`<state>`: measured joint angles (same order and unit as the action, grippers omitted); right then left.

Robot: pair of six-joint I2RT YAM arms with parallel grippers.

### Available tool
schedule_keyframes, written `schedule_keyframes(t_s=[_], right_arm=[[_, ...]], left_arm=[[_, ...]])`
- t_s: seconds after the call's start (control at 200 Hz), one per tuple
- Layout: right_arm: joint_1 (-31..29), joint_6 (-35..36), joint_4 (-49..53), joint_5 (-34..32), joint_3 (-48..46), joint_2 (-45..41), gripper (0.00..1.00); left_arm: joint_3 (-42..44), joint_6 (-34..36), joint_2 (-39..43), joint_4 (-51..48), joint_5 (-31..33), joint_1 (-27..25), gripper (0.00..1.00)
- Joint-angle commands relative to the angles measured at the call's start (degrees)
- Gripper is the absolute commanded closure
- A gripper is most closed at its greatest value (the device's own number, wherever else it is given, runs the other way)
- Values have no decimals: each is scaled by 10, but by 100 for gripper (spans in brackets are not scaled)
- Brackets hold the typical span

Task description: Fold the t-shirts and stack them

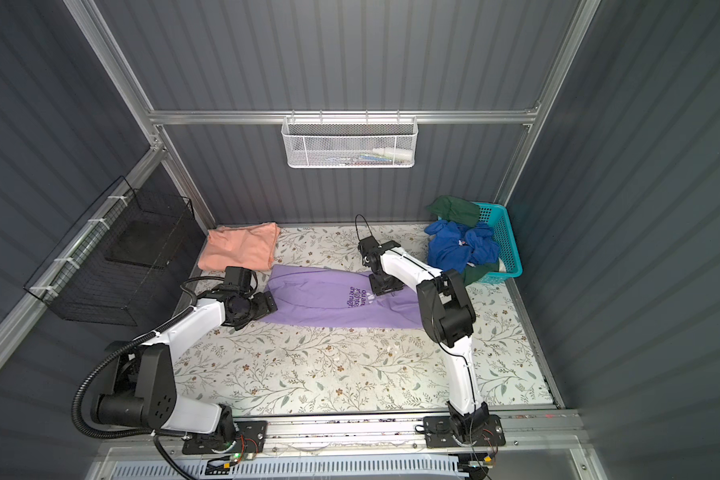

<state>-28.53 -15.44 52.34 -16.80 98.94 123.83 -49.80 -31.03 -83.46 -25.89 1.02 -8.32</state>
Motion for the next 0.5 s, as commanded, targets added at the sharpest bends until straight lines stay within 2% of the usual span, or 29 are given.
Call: schedule_keyframes(t_s=[0.0,0.115,0.15,0.32,0.415,0.495], right_arm=[[16,3,12,7,4,-23,37],[41,-21,-24,49,-48,-95,32],[47,-28,-35,50,-68,-118,27],[62,-77,-70,43,-174,-223,18],[62,-104,-87,44,-232,-264,18],[63,-121,-105,62,-278,-286,27]], left_arm=[[-7,9,21,-18,-9,-4,7],[6,19,60,0,-4,-15,4],[8,21,70,1,0,-17,1],[0,30,98,-14,38,-34,0],[-8,33,90,-17,49,-50,0],[-17,38,68,-13,52,-66,0]])
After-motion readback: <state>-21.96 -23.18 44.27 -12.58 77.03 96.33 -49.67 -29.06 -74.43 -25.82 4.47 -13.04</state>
